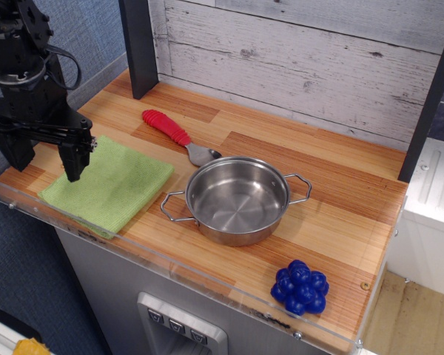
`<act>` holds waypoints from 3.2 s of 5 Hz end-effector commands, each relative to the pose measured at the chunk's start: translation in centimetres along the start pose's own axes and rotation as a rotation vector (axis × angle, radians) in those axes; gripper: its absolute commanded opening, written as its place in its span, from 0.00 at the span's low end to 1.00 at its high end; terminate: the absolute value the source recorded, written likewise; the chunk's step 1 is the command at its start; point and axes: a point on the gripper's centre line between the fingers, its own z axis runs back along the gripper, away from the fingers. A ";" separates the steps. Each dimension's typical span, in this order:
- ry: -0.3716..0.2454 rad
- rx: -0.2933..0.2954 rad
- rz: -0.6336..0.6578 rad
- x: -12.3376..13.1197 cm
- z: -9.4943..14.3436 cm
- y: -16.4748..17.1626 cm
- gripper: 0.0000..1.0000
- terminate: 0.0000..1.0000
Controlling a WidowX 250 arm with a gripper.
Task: Put the spoon into the pot.
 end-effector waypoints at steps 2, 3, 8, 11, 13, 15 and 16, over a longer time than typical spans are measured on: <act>0.010 0.002 0.003 0.3 0.3 -0.4 1.00 0.00; 0.017 0.025 0.035 0.9 1.2 -0.6 1.00 0.00; -0.055 -0.005 0.618 9.7 1.3 -5.1 1.00 0.00; -0.076 0.008 0.870 13.1 -1.9 -7.1 1.00 0.00; -0.032 -0.029 0.938 13.6 -3.4 -7.3 1.00 0.00; 0.010 -0.035 0.946 13.4 -4.8 -7.6 1.00 0.00; 0.011 -0.046 0.946 13.3 -4.9 -7.6 1.00 0.00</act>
